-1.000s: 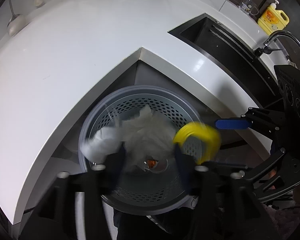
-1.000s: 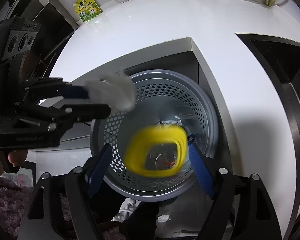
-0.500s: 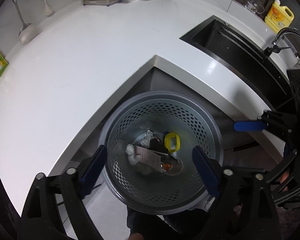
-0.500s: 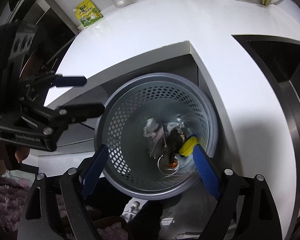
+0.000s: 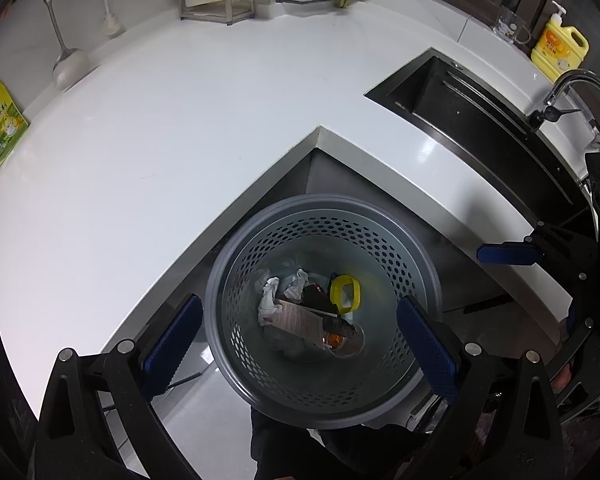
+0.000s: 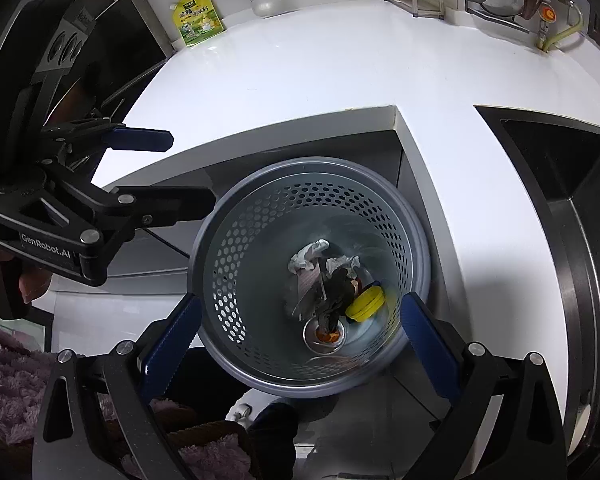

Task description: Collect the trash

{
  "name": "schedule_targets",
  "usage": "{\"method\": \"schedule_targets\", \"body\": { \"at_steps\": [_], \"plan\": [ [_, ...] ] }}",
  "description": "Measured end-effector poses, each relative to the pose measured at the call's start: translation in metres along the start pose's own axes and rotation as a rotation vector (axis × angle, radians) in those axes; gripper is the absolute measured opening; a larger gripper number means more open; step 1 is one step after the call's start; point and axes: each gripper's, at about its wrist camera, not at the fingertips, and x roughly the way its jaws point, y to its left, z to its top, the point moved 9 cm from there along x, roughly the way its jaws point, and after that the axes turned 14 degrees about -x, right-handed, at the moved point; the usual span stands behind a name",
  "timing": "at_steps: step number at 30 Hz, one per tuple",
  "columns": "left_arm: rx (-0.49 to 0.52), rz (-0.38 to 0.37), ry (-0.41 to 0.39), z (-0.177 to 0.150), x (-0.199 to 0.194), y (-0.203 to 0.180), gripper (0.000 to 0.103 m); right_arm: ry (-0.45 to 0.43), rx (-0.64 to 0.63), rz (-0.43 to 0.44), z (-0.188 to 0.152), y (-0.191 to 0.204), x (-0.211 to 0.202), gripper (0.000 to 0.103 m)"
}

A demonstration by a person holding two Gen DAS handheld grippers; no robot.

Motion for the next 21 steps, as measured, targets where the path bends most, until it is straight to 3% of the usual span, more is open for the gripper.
{"method": "schedule_targets", "body": {
  "at_steps": [21],
  "plan": [
    [-0.002,-0.016,-0.026,0.0004,-0.0048,-0.0044,0.096,0.007,0.018,0.0,-0.006,0.0003,0.0003,0.094]
  ]
}}
